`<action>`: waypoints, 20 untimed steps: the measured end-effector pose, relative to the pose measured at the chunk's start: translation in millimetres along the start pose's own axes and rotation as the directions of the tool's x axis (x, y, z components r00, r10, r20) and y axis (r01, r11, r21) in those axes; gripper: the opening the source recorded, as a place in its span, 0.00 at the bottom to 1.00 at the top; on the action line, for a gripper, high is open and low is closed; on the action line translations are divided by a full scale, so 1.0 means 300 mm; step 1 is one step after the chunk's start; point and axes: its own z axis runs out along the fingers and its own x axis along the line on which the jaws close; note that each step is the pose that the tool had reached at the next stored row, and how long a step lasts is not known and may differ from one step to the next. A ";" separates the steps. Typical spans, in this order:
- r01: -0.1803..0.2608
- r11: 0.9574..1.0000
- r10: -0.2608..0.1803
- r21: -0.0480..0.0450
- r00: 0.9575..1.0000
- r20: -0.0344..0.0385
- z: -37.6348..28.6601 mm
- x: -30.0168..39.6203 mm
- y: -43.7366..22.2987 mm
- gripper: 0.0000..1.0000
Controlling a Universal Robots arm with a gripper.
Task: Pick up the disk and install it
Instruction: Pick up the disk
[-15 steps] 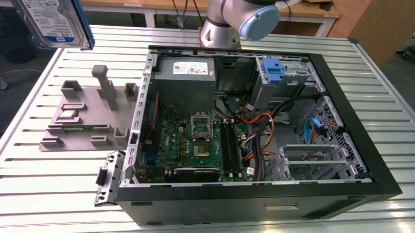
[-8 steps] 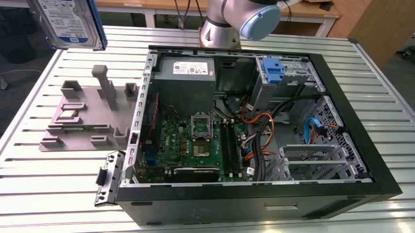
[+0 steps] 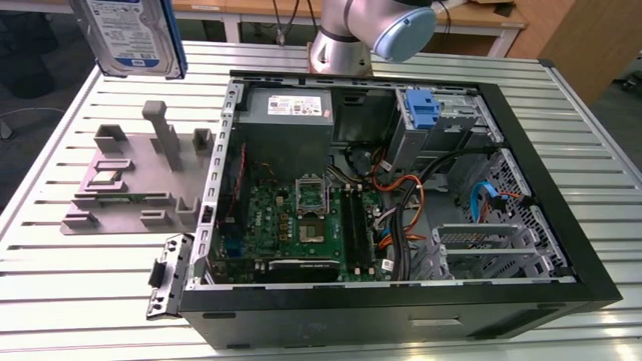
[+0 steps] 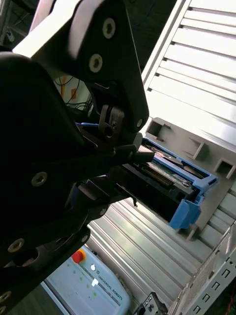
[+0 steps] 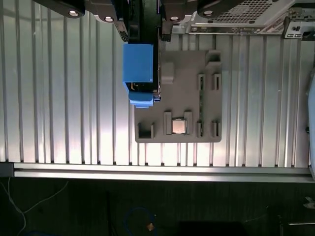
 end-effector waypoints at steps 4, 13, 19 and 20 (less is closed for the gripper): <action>0.000 1.000 0.000 -0.001 1.000 0.000 -0.002 0.001 -0.041 0.35; 0.000 1.000 0.000 -0.003 1.000 0.000 -0.007 0.003 -0.139 0.35; 0.000 1.000 0.000 -0.004 1.000 0.000 -0.010 0.003 -0.204 0.35; 0.000 1.000 0.000 -0.004 1.000 0.000 -0.010 0.003 -0.215 0.35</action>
